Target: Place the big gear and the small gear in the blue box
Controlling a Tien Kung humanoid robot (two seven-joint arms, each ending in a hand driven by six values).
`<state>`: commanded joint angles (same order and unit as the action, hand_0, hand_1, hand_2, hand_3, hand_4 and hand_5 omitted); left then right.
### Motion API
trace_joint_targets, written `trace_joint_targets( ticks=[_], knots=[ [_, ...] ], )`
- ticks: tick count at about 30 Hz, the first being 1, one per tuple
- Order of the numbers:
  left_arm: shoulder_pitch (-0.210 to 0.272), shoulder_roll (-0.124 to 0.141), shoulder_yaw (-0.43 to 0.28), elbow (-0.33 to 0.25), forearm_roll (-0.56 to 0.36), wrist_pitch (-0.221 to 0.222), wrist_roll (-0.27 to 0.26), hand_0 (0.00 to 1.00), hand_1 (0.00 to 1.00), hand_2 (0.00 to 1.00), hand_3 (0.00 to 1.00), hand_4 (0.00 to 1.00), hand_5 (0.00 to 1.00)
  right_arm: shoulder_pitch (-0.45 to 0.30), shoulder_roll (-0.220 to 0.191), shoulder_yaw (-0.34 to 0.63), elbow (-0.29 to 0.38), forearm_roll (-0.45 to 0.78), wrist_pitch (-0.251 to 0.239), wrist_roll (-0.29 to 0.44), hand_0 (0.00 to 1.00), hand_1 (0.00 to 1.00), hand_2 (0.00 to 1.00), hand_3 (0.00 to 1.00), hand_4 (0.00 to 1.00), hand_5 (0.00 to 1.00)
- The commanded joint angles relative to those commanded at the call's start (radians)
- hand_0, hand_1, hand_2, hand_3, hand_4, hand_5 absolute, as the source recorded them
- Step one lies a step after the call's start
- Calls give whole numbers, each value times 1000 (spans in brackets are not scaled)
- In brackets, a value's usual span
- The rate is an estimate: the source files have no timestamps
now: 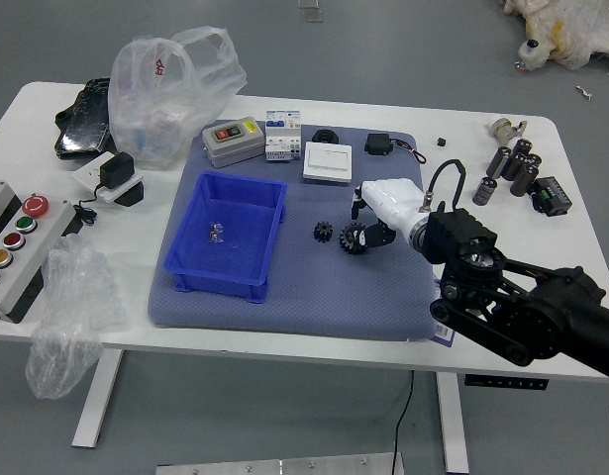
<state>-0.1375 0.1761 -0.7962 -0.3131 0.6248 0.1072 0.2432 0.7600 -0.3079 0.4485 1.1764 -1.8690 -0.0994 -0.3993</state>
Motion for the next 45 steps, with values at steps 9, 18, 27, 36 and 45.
trace_joint_targets(
  ticks=[9,18,27,36,45],
  knots=[
    [0,-1,-1,-1,2,0,1,662,618,604,755,744,642,6,4,5,-5,8,17,4,355,438,780,828,784,250],
    [2,0,-5,-1,8,-1,3,662,618,604,755,743,643,5,3,15,-9,16,77,-10,342,442,911,983,913,338],
    [3,0,-7,-1,11,-1,4,662,618,604,755,744,643,5,1,-19,-36,42,89,-21,331,428,838,940,965,391],
    [2,1,-7,-1,13,-2,5,661,618,604,755,744,643,21,10,-84,-85,96,35,-5,324,408,657,843,893,349],
    [-1,2,-3,-1,10,-2,3,662,618,605,755,745,644,28,29,-131,-99,128,-1,4,299,347,409,641,614,233]
  ],
)
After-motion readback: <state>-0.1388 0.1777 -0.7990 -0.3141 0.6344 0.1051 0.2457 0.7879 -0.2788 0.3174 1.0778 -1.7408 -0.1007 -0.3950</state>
